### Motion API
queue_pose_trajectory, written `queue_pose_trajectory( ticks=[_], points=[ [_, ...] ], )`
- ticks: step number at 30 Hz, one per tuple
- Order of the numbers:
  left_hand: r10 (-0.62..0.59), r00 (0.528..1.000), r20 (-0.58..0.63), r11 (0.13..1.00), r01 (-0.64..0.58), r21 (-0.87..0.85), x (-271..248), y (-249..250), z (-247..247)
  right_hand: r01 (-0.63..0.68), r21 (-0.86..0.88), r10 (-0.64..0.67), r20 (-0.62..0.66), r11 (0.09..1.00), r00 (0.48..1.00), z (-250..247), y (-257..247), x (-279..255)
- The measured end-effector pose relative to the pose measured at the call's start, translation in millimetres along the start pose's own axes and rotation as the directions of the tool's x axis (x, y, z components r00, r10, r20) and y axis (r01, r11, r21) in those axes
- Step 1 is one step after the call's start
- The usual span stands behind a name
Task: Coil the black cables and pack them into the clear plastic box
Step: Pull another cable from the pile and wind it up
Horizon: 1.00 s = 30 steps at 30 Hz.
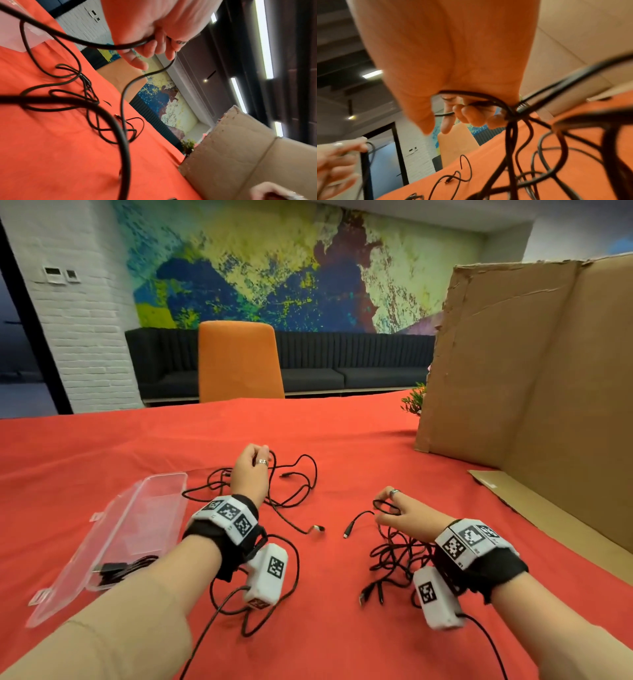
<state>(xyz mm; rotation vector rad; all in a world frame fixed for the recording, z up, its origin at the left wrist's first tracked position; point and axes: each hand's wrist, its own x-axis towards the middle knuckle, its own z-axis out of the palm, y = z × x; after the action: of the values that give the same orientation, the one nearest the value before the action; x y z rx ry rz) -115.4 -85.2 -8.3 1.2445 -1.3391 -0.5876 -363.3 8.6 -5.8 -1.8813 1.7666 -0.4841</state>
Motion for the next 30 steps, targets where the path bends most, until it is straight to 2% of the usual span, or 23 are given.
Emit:
queue_pose_trajectory(
  ticks=[2,3,4,5,6,7,9,11,13,15,18,21,24,27,29,30],
  points=[
    [-0.044,0.999,0.016,0.982,0.040,0.184,5.3,-9.0,3.9,0.030,-0.045,-0.033,-0.070,0.999,0.997,-2.3,-6.9,-1.2],
    [-0.095,0.993,0.074,0.940,0.065,0.335,5.5,-12.4,5.8,0.045,-0.058,-0.050,-0.096,0.997,0.994,-2.7,-10.2,-1.5],
    [-0.161,0.975,0.152,0.858,0.062,0.510,3.3,-13.4,8.2,0.064,-0.069,-0.072,-0.114,0.996,0.991,-3.6,-12.2,-1.1],
    [-0.223,0.946,0.234,0.753,0.015,0.658,-2.5,-10.4,10.7,0.076,-0.094,-0.087,-0.126,0.993,0.988,-3.9,-13.1,-0.1],
    [-0.238,0.921,0.307,0.681,-0.066,0.729,-9.8,-4.6,13.4,0.080,-0.129,-0.099,-0.144,0.988,0.985,-4.3,-13.8,1.0],
    [-0.199,0.903,0.382,0.675,-0.156,0.721,-17.5,3.7,16.9,0.075,-0.160,-0.102,-0.164,0.984,0.981,-4.8,-15.0,1.9],
    [-0.031,0.842,0.539,0.813,-0.293,0.503,-32.7,21.0,25.7,0.113,-0.172,-0.150,-0.221,0.979,0.964,-5.4,-21.7,2.8],
    [0.122,0.758,0.640,0.921,-0.327,0.211,-47.9,38.6,35.3,0.220,-0.108,-0.242,-0.273,0.969,0.931,-5.4,-32.6,3.1],
    [0.196,0.687,0.700,0.965,-0.262,-0.012,-56.3,51.8,43.9,0.324,-0.002,-0.310,-0.303,0.946,0.901,-4.6,-43.1,0.7],
    [0.221,0.656,0.722,0.975,-0.148,-0.164,-59.0,62.0,44.7,0.368,0.047,-0.333,-0.332,0.929,0.883,-5.1,-49.5,-4.0],
    [0.253,0.663,0.705,0.967,-0.188,-0.170,-52.1,67.0,31.5,0.437,0.104,-0.370,-0.381,0.893,0.847,-7.9,-52.3,-11.6],
    [0.238,0.659,0.714,0.970,-0.194,-0.144,-48.1,68.7,16.2,0.425,0.175,-0.331,-0.397,0.888,0.856,-12.7,-47.8,-11.6],
    [0.210,0.716,0.666,0.968,-0.057,-0.244,-45.6,78.6,2.2,0.351,0.147,-0.293,-0.314,0.925,0.903,-15.4,-39.1,-10.7],
    [0.175,0.785,0.594,0.920,0.085,-0.382,-44.7,95.5,-6.3,0.301,0.092,-0.274,-0.227,0.949,0.935,-11.9,-26.5,-12.4],
    [0.143,0.830,0.539,0.843,0.183,-0.507,-43.9,109.7,-10.0,0.286,0.071,-0.265,-0.224,0.955,0.938,-8.8,-16.2,-10.1],
    [0.124,0.848,0.515,0.773,0.243,-0.586,-41.6,117.5,-14.2,0.268,0.044,-0.253,-0.222,0.962,0.942,-7.5,-10.7,-8.7]
  ],
)
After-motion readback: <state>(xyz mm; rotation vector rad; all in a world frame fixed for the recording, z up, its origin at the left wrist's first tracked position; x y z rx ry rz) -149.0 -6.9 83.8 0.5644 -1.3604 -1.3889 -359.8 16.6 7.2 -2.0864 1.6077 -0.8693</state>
